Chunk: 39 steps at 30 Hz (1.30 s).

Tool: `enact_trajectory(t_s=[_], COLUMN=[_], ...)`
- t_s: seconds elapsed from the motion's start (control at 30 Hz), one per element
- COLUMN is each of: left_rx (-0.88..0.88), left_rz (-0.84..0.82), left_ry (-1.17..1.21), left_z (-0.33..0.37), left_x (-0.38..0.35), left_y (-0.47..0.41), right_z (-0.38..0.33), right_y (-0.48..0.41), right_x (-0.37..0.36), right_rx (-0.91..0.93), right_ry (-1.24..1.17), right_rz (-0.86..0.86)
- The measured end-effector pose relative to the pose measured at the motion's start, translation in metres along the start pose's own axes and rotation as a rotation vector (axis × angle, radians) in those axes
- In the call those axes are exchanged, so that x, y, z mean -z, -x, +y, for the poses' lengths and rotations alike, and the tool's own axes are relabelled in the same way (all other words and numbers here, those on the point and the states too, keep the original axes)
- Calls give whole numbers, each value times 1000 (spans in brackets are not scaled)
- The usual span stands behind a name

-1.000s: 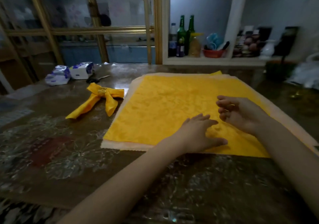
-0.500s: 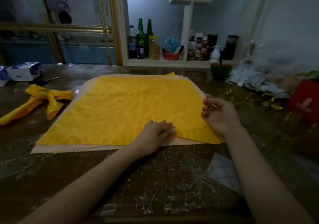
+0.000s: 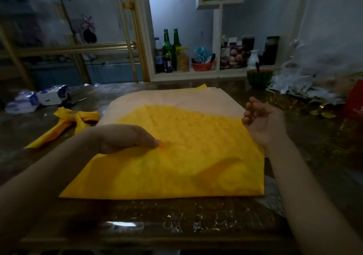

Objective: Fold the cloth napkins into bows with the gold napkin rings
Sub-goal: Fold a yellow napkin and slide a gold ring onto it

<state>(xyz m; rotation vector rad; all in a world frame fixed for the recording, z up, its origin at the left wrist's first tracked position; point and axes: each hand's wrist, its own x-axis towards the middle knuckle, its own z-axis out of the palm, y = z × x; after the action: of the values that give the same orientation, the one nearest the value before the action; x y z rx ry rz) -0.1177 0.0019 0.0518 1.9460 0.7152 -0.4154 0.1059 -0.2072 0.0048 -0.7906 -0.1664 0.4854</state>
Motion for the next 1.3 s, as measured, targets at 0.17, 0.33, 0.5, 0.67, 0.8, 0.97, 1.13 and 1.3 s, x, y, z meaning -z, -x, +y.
enact_trajectory(t_s=[0.17, 0.33, 0.5, 0.67, 0.8, 0.97, 1.13, 1.3], left_rx=[21, -57, -23, -106, -161, -126, -101, -164], left_rz=[880, 959, 531, 492, 467, 480, 483, 534], left_ry=[-304, -706, -737, -716, -681, -719, -715, -704], left_z=[-26, -50, -53, -55, -59, -68, -67, -70], left_x=[43, 14, -18, -15, -12, -3, 10, 13], left_y=[-54, -66, -65, -67, -70, -81, -93, -96], right_z=[2, 43, 95, 90, 90, 104, 111, 122], right_y=[5, 9, 26, 34, 35, 3, -16, -19], right_x=[1, -13, -31, -34, -37, -39, -47, -45], right_rx=[129, 578, 448, 562, 725, 333, 192, 230], right_ry=[226, 1250, 1825, 2108, 2126, 2115, 2102, 2126], right_rz=[-17, -205, -776, -745, -640, -765, -767, -719])
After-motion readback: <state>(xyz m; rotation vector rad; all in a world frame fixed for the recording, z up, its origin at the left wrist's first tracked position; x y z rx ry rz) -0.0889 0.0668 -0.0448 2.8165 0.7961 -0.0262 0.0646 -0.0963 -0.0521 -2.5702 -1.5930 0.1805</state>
